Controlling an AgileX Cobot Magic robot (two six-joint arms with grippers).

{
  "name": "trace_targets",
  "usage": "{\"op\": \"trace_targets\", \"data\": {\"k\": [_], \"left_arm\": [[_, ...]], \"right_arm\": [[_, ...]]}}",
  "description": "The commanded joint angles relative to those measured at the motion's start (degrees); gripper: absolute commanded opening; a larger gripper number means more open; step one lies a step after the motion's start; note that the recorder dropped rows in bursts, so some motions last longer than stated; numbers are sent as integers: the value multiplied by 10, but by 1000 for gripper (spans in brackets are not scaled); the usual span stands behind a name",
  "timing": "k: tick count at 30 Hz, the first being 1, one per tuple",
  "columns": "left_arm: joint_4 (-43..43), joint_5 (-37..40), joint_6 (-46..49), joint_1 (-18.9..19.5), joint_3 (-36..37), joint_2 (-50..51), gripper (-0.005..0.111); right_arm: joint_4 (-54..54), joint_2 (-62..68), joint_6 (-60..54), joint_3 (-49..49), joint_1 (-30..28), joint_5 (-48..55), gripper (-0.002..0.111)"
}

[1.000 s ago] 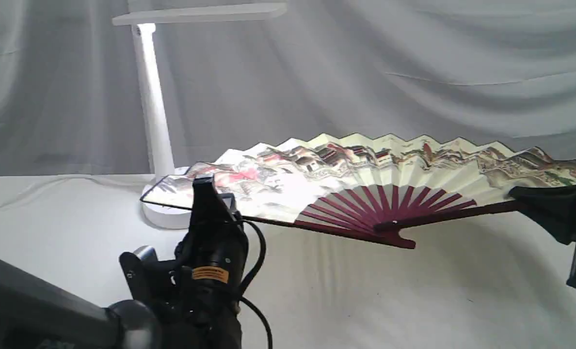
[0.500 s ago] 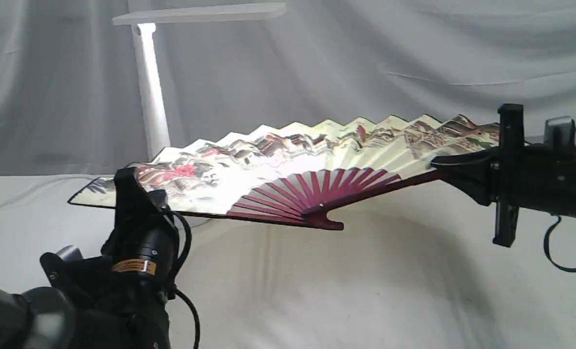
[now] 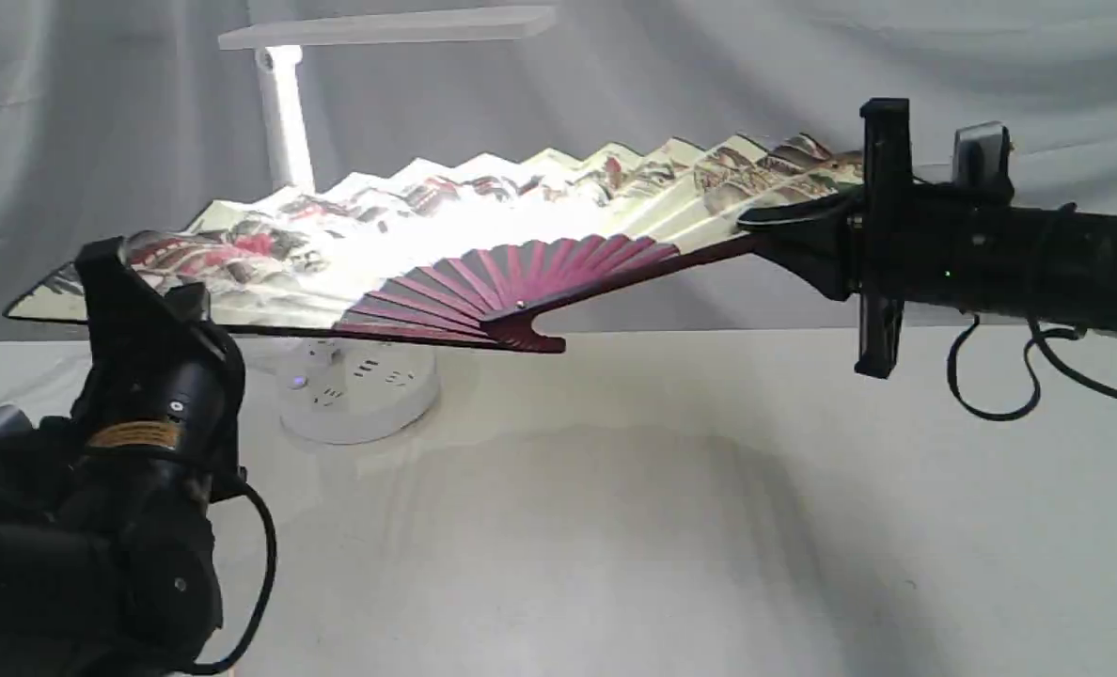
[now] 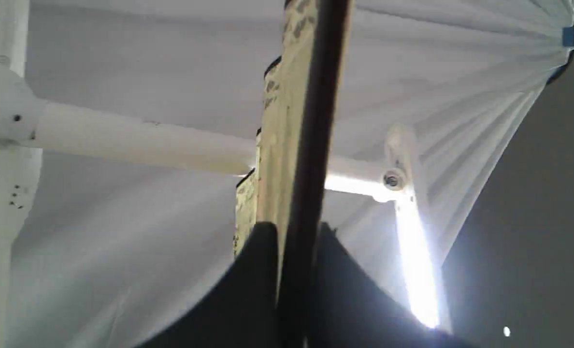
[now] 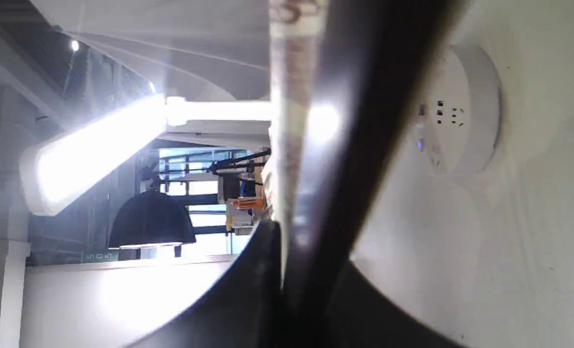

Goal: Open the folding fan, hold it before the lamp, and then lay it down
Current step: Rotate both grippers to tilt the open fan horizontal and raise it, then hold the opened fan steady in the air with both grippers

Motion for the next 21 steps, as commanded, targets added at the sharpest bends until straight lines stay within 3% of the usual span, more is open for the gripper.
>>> {"op": "trace_targets", "data": {"k": [1,5,21], "left_arm": [[-42,-43,-22,24,0,-32,1],[-40,-43,-21,38,0,-53,0],[-41,-35,-23,33,33,-74,0]], "right_arm": [[-16,-1,-12,-19,7,-21,0],[-16,-1,0,-33,13,-24,0],[-16,-3,18,-34,19,-26,0]]}}
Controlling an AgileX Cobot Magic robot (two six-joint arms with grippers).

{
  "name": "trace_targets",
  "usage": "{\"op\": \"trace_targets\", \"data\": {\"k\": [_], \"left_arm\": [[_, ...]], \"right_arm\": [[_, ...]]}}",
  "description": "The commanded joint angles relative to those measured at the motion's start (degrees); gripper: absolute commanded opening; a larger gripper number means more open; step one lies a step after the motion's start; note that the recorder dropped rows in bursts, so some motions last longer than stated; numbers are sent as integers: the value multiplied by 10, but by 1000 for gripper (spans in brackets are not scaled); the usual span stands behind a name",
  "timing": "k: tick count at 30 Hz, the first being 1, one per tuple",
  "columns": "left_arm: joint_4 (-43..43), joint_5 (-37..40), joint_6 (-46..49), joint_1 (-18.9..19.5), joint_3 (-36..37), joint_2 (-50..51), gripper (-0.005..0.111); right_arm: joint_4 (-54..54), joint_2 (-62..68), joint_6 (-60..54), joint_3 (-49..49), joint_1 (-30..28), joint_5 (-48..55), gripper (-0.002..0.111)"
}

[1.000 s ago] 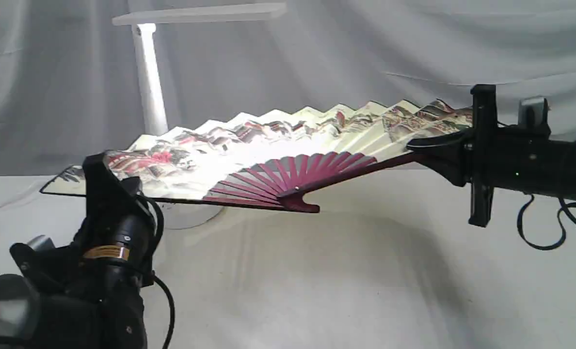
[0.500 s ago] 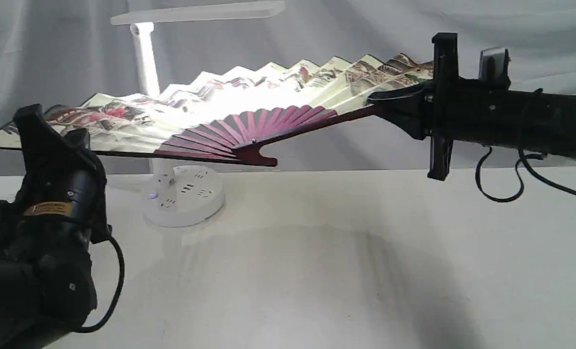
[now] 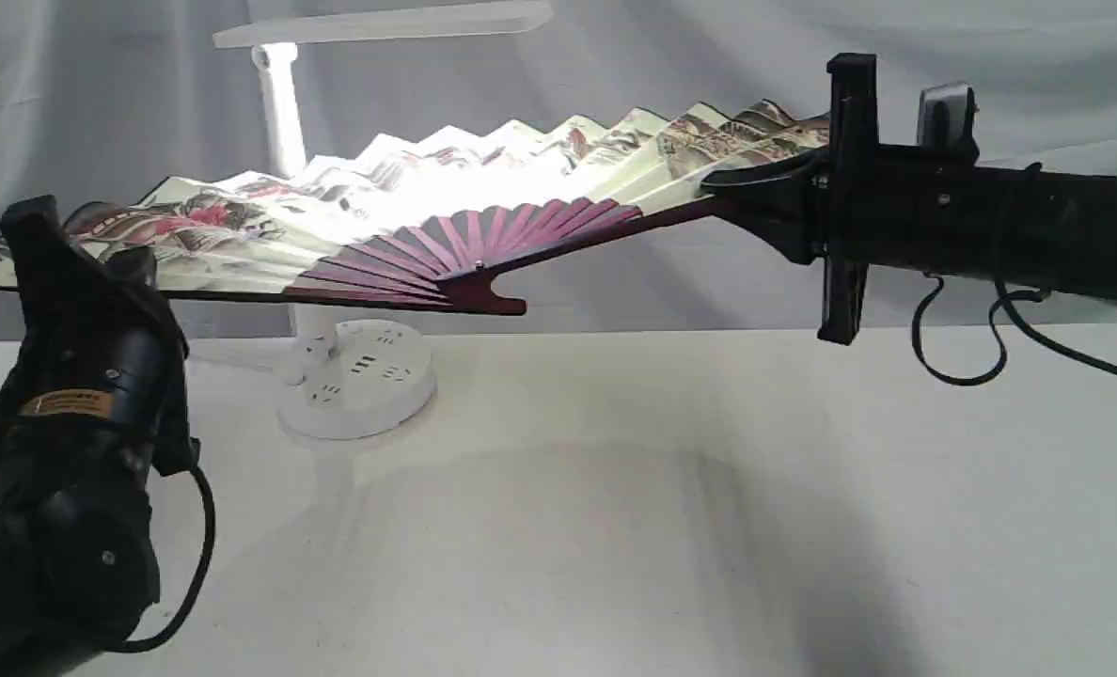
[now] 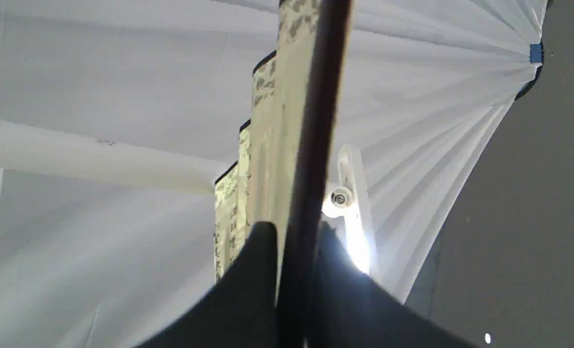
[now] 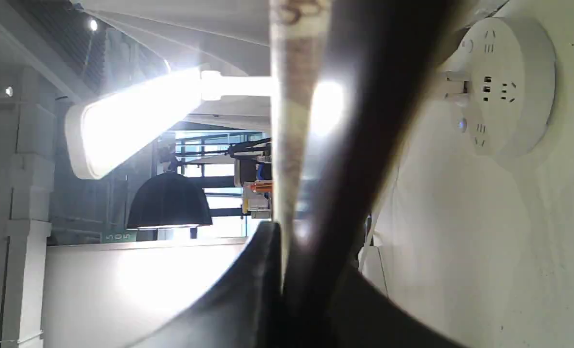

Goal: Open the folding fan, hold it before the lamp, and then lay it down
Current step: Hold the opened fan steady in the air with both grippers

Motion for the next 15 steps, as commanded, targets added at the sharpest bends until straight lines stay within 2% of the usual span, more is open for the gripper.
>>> {"op": "trace_targets", "data": {"k": [1,15], "left_arm": [[-53,-56,-32,8,12,-18,0],[-40,-55,-31,8,22,-43,0]], "right_arm": [[-16,-2,-20,2,-6,-17,0],[-16,-33,-25,2,-6,0,0]]}}
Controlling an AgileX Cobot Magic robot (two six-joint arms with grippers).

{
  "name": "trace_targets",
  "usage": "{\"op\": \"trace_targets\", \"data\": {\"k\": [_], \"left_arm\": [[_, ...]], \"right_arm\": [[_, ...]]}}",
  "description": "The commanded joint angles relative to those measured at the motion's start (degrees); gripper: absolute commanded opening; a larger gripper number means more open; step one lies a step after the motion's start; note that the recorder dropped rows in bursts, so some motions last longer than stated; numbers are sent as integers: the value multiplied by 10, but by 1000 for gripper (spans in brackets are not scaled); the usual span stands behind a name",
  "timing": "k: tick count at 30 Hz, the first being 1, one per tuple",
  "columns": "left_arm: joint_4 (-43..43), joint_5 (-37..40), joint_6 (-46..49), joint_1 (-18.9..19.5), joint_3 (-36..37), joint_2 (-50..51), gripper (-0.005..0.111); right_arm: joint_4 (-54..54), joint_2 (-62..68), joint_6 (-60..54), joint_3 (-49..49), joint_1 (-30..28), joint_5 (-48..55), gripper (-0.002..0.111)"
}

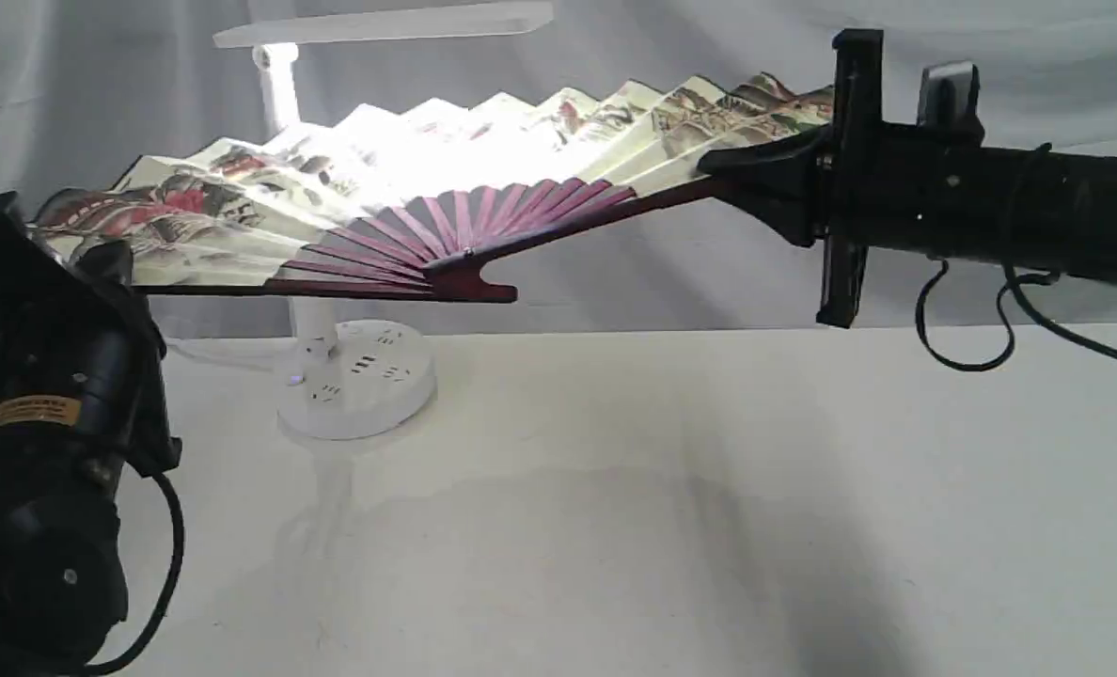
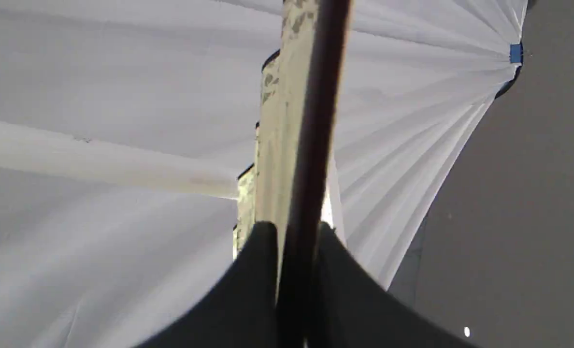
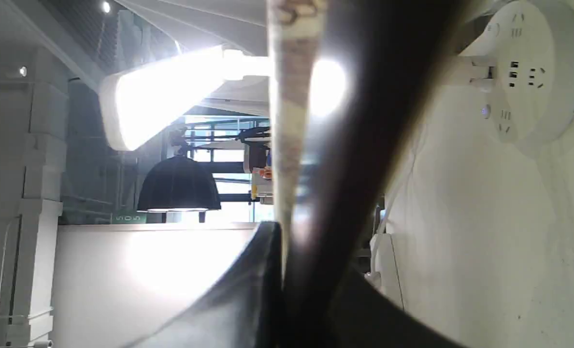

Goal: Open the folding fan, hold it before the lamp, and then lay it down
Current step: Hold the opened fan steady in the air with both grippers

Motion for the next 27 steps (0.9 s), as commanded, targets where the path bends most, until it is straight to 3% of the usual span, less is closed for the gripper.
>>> {"op": "trace_targets", "data": {"k": [1,27], "left_arm": [[-43,-48,-23,9,0,-14,0],[-32,-42,-56,9,0,-26,0]], "right_arm": [[-16,-16,-25,2,-6,-20,0],[-16,-20,-26,2,-6,-12,0]]}}
